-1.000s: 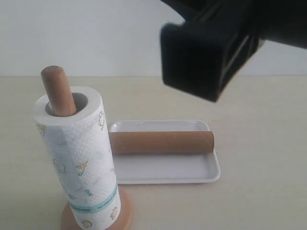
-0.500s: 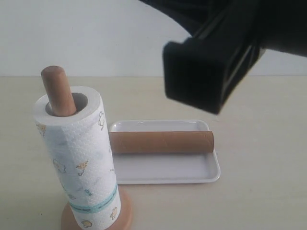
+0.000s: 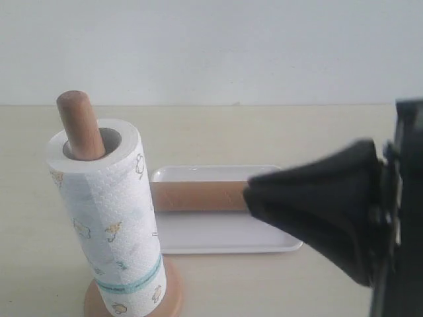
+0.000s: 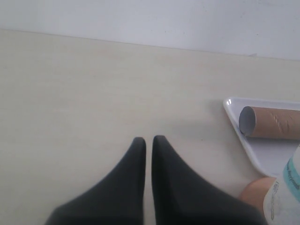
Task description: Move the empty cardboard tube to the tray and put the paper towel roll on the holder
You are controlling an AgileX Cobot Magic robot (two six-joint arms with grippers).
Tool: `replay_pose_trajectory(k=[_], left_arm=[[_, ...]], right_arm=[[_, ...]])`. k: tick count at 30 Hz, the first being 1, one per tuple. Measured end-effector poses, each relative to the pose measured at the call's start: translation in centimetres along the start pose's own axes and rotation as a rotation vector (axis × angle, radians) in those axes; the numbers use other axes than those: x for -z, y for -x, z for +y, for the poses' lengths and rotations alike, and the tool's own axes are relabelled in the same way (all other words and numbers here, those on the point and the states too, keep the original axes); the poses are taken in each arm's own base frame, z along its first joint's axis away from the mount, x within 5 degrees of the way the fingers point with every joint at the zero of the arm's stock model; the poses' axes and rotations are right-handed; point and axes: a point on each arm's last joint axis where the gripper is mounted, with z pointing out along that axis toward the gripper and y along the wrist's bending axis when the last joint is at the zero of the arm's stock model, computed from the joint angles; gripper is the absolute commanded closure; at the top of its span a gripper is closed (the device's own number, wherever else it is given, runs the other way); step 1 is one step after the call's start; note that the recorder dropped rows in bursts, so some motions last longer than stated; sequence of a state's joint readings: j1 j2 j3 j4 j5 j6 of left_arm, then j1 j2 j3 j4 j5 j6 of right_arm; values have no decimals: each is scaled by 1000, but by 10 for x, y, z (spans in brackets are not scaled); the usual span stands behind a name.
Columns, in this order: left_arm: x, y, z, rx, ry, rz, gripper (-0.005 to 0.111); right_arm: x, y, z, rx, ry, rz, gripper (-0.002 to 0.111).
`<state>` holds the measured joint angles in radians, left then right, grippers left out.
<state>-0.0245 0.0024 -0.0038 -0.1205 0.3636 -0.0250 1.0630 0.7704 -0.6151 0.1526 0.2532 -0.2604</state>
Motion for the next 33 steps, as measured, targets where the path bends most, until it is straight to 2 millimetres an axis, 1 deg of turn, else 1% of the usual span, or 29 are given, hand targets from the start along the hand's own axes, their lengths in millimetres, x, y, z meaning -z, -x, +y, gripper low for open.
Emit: replay_pose_trajectory(k=[3, 5, 7, 9, 11, 13, 16, 19, 23, 27, 30, 33], left_arm=[[0, 0, 0, 0, 0, 0, 103], [0, 0, 0, 0, 0, 0, 103], [0, 0, 0, 0, 0, 0, 103], [0, 0, 0, 0, 0, 0, 103], [0, 0, 0, 0, 0, 0, 103], [0, 0, 0, 0, 0, 0, 103], [0, 0, 0, 0, 0, 0, 103], [0, 0, 0, 0, 0, 0, 103], [0, 0, 0, 0, 0, 0, 103], [0, 0, 0, 0, 0, 0, 103], [0, 0, 0, 0, 0, 0, 103], [0, 0, 0, 0, 0, 0, 103]], right_arm=[[10, -43, -3, -65, -68, -37, 107], [17, -73, -7, -109, -138, -98, 107], [26, -94, -9, -129, -208, -189, 107], [32, -115, -11, -147, -274, -239, 107], [38, -127, -14, -189, -337, -293, 107], [45, -130, -17, -244, -395, -341, 107], [54, -129, -23, -307, -480, -412, 107], [63, -131, -26, -347, -572, -446, 107], [74, -139, -29, -378, -718, -429, 107], [84, -148, -28, -408, -868, -406, 107], [87, -155, -29, -452, -966, -366, 107], [88, -162, -30, -498, -1015, -313, 107]])
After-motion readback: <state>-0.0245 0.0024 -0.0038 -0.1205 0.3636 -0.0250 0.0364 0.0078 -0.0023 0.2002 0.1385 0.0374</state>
